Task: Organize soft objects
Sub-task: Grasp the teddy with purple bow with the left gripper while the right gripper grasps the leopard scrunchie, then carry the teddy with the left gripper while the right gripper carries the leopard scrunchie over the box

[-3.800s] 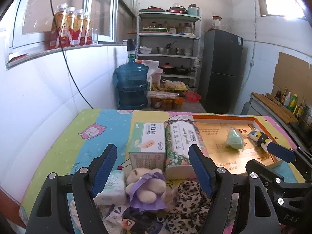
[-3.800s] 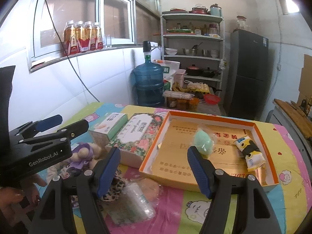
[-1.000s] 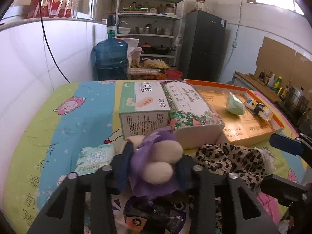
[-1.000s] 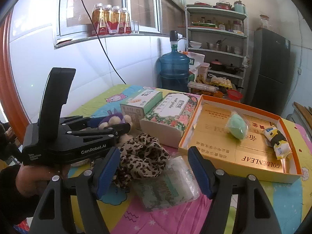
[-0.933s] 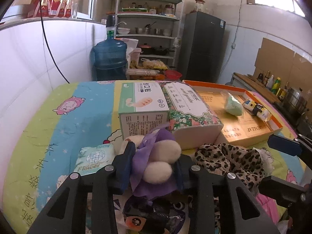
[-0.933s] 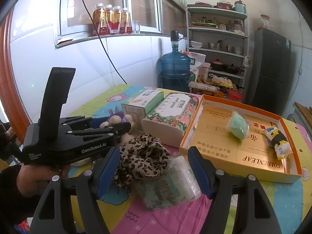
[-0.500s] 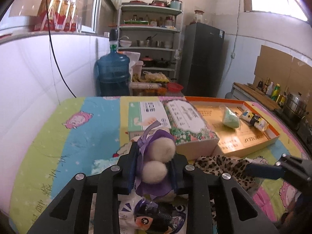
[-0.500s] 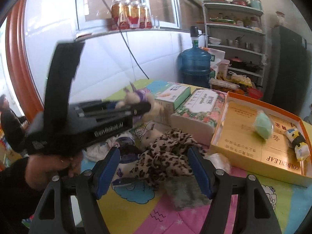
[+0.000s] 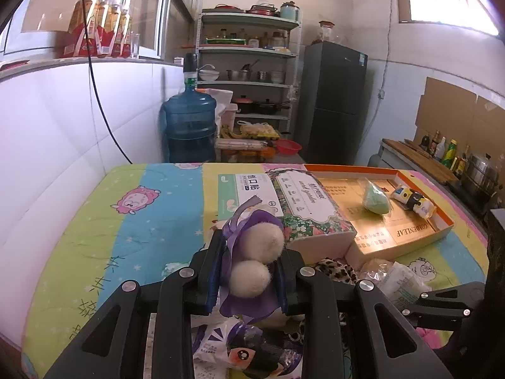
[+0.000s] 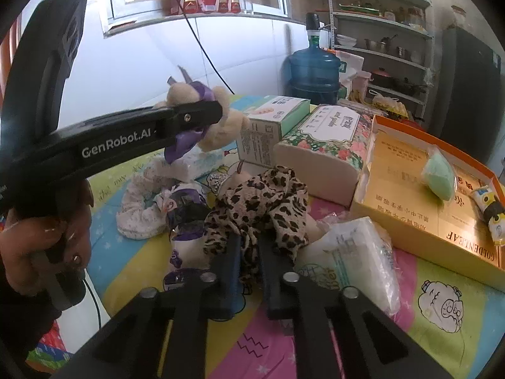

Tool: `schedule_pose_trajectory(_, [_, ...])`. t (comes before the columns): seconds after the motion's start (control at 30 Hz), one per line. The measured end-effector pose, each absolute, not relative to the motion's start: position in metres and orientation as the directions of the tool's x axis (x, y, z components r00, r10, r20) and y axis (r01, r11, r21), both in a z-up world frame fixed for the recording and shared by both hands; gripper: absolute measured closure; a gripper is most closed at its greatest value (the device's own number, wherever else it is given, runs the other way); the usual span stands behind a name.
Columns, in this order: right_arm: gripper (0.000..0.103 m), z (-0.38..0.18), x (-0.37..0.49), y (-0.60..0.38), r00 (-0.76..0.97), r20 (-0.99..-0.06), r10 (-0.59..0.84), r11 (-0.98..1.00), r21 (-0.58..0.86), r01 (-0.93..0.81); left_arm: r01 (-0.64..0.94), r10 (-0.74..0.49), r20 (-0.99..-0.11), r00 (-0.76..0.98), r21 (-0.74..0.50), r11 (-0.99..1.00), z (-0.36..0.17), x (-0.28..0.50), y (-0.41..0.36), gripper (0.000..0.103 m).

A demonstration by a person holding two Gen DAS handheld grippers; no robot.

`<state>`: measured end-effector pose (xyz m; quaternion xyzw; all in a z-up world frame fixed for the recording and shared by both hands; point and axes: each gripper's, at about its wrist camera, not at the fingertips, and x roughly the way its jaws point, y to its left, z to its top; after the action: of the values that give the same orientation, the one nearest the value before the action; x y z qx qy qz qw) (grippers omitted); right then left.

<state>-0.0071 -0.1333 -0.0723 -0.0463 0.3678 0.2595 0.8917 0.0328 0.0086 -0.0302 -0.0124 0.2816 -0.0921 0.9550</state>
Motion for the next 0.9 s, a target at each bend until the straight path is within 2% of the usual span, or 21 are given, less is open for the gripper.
schedule_pose_trajectory(0.4, [0.094, -0.035, -0.015, -0.152, 0.695, -0.566, 0.443, 0.874, 0.101, -0.475, 0.163, -0.174, -0.533, 0.828, -0.067, 0.984, -0.026, 0.032, 0.005, 0.074])
schedule_pose_trajectory(0.9, [0.094, 0.002, -0.012, -0.205, 0.804, -0.473, 0.361, 0.926, 0.076, -0.37, 0.204, -0.202, -0.508, 0.837, -0.054, 0.978, -0.001, 0.034, -0.029, 0.074])
